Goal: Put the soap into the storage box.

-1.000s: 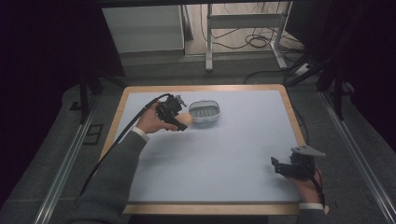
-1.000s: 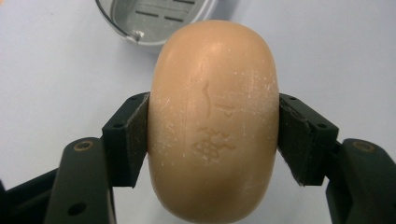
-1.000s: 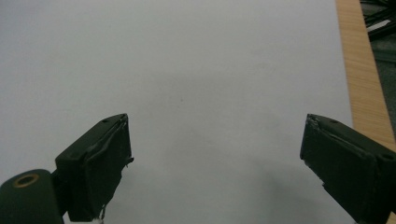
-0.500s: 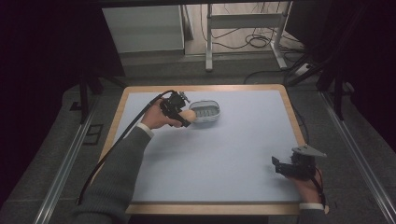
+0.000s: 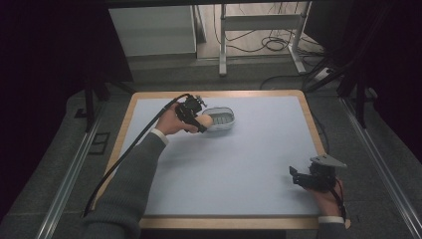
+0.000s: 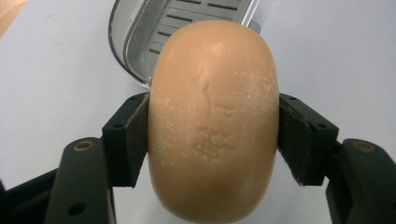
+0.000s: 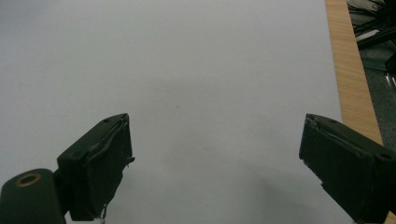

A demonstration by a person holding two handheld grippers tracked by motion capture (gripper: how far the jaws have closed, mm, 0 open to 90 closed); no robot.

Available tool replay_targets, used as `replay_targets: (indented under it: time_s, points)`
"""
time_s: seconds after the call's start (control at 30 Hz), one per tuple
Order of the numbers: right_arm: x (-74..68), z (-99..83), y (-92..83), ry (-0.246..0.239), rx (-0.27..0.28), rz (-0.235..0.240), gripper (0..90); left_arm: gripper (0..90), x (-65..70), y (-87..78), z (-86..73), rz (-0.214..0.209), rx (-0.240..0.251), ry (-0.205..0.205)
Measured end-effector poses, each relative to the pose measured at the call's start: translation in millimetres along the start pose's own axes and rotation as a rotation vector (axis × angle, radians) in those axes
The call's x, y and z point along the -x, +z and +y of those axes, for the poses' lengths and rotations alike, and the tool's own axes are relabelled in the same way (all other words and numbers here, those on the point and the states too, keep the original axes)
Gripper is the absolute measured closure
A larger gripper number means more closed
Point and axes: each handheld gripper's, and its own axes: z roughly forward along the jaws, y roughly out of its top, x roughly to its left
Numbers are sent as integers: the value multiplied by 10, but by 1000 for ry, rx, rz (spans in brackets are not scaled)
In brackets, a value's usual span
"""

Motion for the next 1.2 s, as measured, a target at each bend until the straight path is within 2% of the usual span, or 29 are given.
replay_targets:
  time_s: [0.43, 0.7, 0.87, 1.0, 1.2]
  points:
    - [7, -2, 6, 1, -1, 1, 92, 328, -23, 73, 168, -5, 4, 20]
    - [26, -6, 5, 6, 0, 1, 92, 328, -35, 138, 268, -7, -10, 33]
    - [34, -6, 1, 9, 2, 2, 92, 328, -49, 138, 334, -11, 6, 30]
    - [44, -3, -4, 11, 4, 0, 92, 328, -52, 158, 395, 6, -2, 45]
    - [53, -4, -7, 14, 3, 2, 92, 328, -59, 235, 476, -5, -5, 49]
